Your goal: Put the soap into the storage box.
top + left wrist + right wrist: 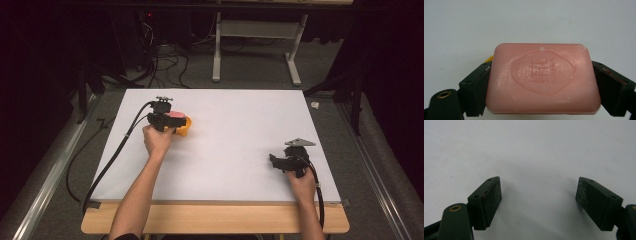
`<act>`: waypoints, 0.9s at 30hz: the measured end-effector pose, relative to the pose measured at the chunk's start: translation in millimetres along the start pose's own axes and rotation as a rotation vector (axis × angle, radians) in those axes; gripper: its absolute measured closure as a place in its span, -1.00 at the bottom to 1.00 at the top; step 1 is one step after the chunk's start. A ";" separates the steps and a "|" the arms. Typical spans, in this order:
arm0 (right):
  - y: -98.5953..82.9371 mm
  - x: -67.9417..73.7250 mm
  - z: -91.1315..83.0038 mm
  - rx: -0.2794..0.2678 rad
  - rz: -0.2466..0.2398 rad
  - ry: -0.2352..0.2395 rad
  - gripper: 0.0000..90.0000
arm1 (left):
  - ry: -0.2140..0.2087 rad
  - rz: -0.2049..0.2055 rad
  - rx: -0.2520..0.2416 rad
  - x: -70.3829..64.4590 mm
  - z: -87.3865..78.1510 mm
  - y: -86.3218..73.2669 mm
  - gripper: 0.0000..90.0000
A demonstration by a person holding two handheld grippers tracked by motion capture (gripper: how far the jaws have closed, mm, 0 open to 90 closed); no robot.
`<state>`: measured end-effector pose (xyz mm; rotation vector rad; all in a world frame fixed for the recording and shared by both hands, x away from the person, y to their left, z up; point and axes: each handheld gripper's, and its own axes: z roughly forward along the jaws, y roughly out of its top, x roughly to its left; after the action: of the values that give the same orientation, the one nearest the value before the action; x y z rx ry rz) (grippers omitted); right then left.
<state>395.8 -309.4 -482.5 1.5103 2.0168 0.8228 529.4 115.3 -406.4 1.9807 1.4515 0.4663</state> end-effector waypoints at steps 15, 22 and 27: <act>0.0 0.0 0.0 -0.001 -0.001 -0.001 -0.53 | 0.015 -0.044 0.036 3.1 17.7 0.5 -0.70; 0.0 0.0 0.0 -0.001 -0.001 -0.001 -0.53 | 0.028 -0.049 0.056 5.8 23.9 -1.2 -0.70; 0.0 0.0 0.0 -0.001 -0.001 -0.001 -0.53 | 0.035 -0.056 0.064 6.8 27.9 -3.0 -0.70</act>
<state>395.8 -309.4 -482.5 1.5089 2.0164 0.8222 546.6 114.5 -429.6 1.9851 1.5575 0.4367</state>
